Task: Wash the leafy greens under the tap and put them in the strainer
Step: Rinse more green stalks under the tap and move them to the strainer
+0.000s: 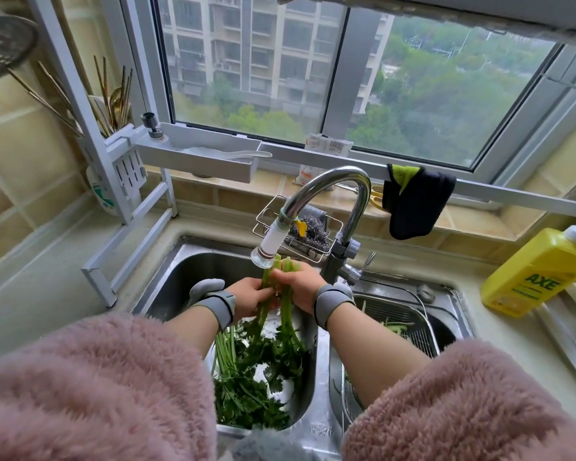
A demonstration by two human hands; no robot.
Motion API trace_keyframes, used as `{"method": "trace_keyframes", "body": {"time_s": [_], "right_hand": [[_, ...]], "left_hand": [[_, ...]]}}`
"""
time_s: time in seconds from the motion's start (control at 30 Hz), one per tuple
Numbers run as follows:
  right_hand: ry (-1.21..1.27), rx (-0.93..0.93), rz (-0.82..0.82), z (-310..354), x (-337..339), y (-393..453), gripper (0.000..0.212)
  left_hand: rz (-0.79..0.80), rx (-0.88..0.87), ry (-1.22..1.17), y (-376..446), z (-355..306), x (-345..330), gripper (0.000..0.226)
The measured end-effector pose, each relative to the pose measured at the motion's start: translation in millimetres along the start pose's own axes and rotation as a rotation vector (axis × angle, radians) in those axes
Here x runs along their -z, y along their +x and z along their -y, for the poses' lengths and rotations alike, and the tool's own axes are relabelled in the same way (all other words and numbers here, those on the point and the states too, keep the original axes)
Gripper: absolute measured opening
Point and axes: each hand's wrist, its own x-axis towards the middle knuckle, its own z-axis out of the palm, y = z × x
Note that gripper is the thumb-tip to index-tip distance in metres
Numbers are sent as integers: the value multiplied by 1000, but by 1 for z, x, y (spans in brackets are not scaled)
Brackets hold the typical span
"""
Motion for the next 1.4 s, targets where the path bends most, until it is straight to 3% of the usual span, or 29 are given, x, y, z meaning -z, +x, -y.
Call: {"method": "trace_keyframes", "body": {"time_s": [0.1,0.23,0.4,0.6,0.77,1.03,1.13,1.2,1.3,1.4], "right_hand": [[79,-10,-33,-1,2,0,23],[113,-3,-18,-2,-1,3,22],[173,2,-55,0,-6,6,17],[141,-39,-33,-5,-8,8,19],[37,-52,-38,-1,-12,5,40],[-39,-53,40,-4,-4,5,28],[-49,-71,65,-3,-3,2,24],[-107,-68,49,-6,1,-2,23],[-322,-83,58,-19,7,-2,38],[-554,-127,137,-35,6,1,57]], "left_hand": [[11,23,-65,2,2,-2,15],[-22,28,32,0,0,-7,17],[-18,50,169,-1,5,-9,37],[-23,-8,31,-2,6,-9,27],[-10,-28,-107,-6,6,-8,21],[18,-24,-115,-5,6,-8,14],[-57,-5,-169,-5,10,-4,17],[-143,15,-274,-6,10,-1,11],[-232,55,-460,-8,4,8,12],[-188,69,-510,-10,-9,18,19]]}}
